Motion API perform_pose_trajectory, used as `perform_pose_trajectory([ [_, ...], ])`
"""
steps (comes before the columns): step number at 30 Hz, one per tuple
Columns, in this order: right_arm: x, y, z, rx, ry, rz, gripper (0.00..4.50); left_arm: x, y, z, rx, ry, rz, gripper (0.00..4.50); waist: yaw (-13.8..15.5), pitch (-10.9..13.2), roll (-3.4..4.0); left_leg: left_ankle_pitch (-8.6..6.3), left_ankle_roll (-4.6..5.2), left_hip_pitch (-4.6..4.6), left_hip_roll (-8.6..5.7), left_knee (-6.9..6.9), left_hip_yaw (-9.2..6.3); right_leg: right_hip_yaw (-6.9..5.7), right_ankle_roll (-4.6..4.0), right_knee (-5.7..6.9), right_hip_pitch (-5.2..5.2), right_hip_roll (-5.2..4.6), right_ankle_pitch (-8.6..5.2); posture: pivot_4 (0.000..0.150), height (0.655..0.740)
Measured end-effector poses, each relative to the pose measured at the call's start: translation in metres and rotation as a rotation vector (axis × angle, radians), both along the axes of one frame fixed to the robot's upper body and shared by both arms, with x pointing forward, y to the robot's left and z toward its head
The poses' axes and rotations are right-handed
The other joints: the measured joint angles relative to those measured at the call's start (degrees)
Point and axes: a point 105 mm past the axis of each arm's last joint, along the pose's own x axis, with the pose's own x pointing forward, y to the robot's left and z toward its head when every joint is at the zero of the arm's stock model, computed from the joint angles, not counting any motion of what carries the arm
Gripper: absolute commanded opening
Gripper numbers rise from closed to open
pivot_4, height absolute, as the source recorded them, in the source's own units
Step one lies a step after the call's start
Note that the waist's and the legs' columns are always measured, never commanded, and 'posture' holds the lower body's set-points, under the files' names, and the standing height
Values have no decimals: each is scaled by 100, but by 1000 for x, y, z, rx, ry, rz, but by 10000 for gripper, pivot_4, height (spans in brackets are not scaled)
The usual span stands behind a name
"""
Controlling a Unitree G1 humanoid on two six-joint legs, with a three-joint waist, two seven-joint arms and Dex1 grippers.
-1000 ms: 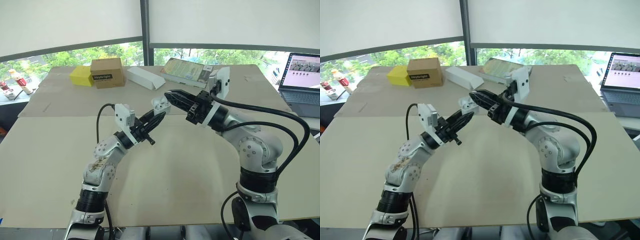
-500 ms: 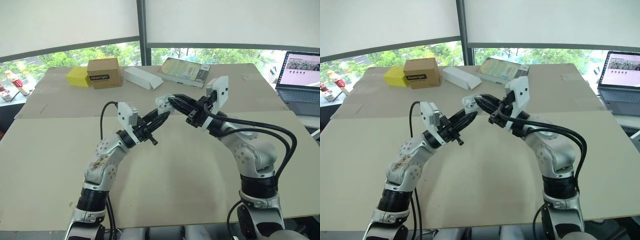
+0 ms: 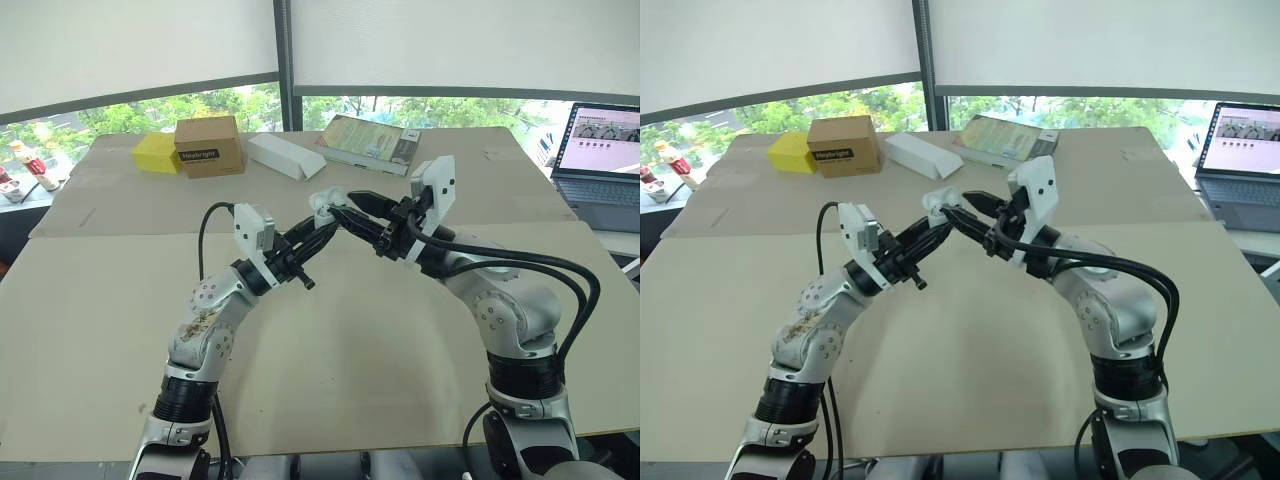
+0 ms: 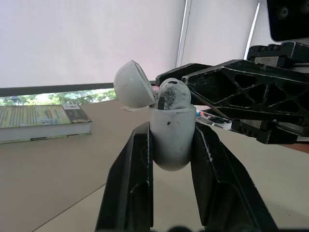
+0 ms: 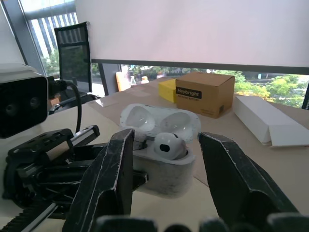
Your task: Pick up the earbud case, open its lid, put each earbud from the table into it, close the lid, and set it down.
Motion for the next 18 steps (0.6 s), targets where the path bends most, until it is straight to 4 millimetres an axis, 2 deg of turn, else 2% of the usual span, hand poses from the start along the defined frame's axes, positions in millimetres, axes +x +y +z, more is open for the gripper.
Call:
perform_pose_trajectory([
  [4, -5, -6, -2, -32, 20, 48, 22863, 0, -1, 0, 7, -2, 1, 5646, 14, 0, 0, -1, 3, -2, -1, 1, 0, -1, 0, 0, 0, -1, 0, 1500, 7400],
  [8, -11, -37, -6, -93, 51, 49, 22863, 0, 3, -2, 52, -17, 4, 5646, 45, 0, 0, -7, 14, 0, 0, 2, 4, 0, 0, -6, 7, -1, 0, 1500, 7400],
  [10, -9, -46, -10, -105, 75, 28, 22863, -2, 2, -4, 72, -19, -18, 5646, 34, 0, -1, -7, 14, 5, 3, 1, 6, 0, 0, -6, 8, 2, 0, 1500, 7400],
  [14, 15, -59, -33, -81, 184, -76, 11727, -10, -3, -7, 128, -18, -95, 5646, -10, 0, -1, -7, 13, 9, 8, 0, 10, 7, 0, -2, 9, 6, 0, 1500, 7400],
  [17, 28, -51, -52, -66, 257, -97, 600, -17, -5, -9, 166, -11, -150, 5646, -26, 0, -1, -6, 12, 10, 9, -7, 13, 12, -1, 0, 4, 8, 0, 1500, 7400],
  [18, 33, -43, -53, -61, 265, -91, 600, -20, -6, -11, 184, 2, -175, 5646, -36, 0, 0, -5, 10, 9, 10, -8, 14, 12, -1, 2, 3, 8, 0, 1500, 7400],
])
